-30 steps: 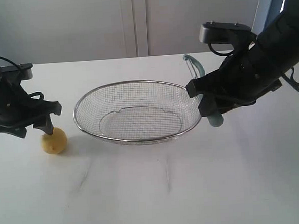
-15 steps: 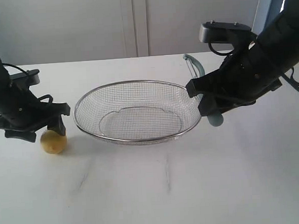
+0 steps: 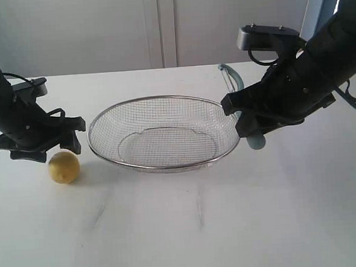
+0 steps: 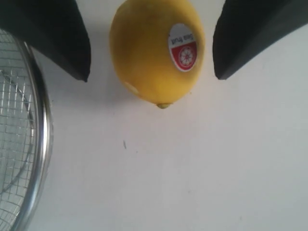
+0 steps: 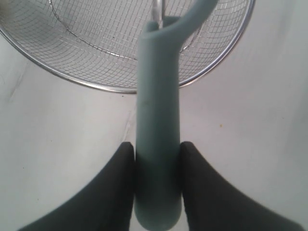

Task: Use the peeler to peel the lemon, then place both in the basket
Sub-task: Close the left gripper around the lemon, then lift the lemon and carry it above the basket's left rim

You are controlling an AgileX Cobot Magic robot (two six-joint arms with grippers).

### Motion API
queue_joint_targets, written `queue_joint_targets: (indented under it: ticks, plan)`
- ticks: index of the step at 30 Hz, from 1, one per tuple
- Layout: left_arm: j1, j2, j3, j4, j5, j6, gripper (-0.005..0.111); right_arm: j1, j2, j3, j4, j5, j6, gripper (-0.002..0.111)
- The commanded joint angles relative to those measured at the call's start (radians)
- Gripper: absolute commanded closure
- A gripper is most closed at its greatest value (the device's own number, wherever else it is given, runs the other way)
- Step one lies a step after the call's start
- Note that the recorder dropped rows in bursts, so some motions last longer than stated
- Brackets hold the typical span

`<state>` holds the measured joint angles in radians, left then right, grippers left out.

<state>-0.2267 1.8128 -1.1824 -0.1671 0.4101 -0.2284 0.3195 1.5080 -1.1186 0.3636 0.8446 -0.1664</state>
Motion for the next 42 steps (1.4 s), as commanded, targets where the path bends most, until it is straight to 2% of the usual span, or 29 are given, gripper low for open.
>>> queue_joint_targets:
  ticks: [1,8,26,28,30,34,37,42]
  plan:
    - [-0.006,0.015,-0.003,-0.017,0.017,0.000,0.033,-0.012,-0.011,0.002,0.002,-0.017,-0.009,0.108]
    - [-0.006,0.049,-0.003,-0.021,0.053,0.000,0.033,-0.012,-0.011,0.002,0.002,-0.020,-0.009,0.108]
    - [-0.006,0.102,-0.003,-0.030,0.011,0.000,0.035,-0.012,-0.011,0.002,0.002,-0.023,-0.009,0.108]
    - [-0.006,0.102,-0.003,-0.030,0.011,0.000,0.040,-0.012,-0.011,0.002,0.002,-0.023,-0.009,0.108]
    - [-0.006,0.102,-0.003,-0.030,0.011,0.000,0.051,-0.012,-0.011,0.002,0.002,-0.023,-0.009,0.108]
    - [-0.006,0.097,-0.004,-0.030,0.031,0.000,0.087,-0.012,-0.011,0.002,0.002,-0.023,-0.009,0.108]
    - [-0.006,0.060,-0.004,0.003,0.047,0.000,0.107,-0.012,-0.011,0.002,0.002,-0.024,-0.009,0.108]
    - [-0.006,0.000,-0.004,0.027,0.054,0.006,0.107,-0.012,-0.011,0.002,0.002,-0.024,-0.009,0.108]
